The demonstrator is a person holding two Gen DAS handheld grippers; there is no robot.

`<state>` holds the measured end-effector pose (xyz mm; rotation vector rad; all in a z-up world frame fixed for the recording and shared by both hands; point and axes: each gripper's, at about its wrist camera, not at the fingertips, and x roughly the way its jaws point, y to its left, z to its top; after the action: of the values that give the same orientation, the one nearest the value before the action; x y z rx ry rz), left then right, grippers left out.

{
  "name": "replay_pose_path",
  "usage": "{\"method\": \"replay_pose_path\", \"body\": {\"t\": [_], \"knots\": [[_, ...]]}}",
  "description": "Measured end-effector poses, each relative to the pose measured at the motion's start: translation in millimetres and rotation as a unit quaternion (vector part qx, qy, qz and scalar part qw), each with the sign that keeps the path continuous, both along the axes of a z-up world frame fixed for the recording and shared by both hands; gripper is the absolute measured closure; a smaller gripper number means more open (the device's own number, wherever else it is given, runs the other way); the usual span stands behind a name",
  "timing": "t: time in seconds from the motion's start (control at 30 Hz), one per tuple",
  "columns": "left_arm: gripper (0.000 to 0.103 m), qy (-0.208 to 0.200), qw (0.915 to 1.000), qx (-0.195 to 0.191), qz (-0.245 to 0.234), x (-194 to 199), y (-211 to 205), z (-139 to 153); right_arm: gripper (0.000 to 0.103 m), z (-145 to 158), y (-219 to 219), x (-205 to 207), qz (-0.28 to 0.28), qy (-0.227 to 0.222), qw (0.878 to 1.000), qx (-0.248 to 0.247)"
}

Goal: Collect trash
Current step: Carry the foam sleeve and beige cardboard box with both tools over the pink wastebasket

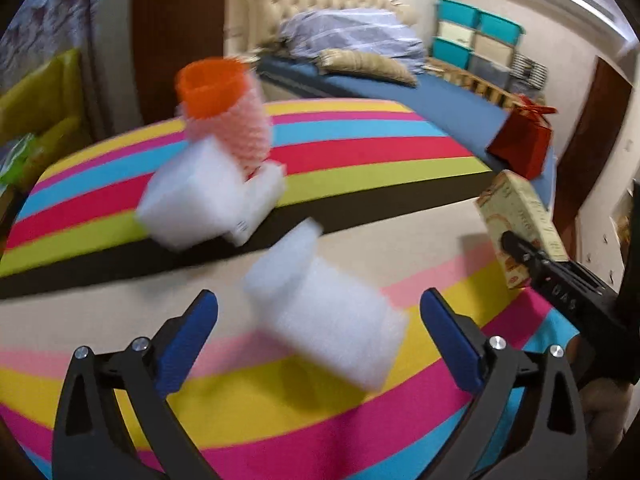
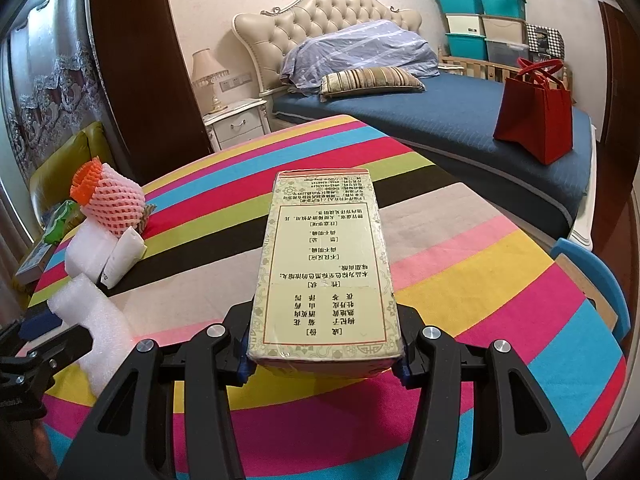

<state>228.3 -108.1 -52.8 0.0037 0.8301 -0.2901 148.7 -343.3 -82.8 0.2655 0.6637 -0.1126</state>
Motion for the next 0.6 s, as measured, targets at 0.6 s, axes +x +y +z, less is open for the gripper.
{"method": "replay_pose_path", "body": {"t": [0.6], "knots": [[0.038, 0.061, 0.9895, -0.006, 0.131, 5, -9, -8, 0.053, -1, -1, -3, 0.0, 0.0, 1.0, 0.011]]}}
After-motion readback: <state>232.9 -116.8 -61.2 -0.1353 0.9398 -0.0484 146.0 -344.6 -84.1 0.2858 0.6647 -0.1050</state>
